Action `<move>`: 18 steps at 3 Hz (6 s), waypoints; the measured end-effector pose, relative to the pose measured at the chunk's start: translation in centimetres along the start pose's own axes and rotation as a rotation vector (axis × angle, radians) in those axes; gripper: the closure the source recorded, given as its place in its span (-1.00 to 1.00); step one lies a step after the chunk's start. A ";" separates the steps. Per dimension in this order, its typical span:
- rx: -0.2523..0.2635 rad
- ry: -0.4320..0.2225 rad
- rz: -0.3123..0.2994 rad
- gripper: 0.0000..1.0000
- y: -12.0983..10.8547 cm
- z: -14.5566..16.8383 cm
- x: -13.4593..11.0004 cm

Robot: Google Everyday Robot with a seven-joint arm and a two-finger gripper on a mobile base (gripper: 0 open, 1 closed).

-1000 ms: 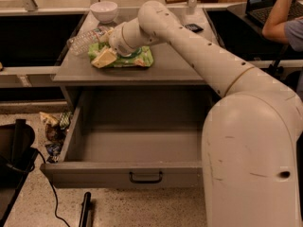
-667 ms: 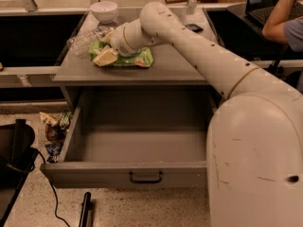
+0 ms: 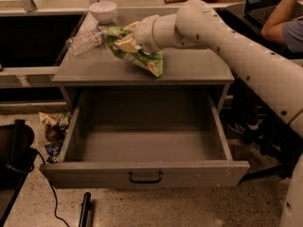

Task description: Place green rice chip bag into top drawer

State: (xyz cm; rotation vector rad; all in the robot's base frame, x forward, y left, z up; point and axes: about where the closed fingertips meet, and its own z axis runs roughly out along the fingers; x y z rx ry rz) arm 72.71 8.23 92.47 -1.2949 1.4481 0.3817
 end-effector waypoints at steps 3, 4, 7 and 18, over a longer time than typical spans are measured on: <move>-0.104 -0.047 -0.035 1.00 4.6 -3.5 -4.0; -0.157 0.003 -0.035 1.00 9.0 -8.0 -6.0; -0.218 0.133 0.097 1.00 16.7 -9.1 -2.6; 0.037 0.201 0.558 -1.00 18.4 -10.6 20.9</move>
Offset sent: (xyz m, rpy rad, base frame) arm -0.0268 0.0048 0.0207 -0.0017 -0.0249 0.0809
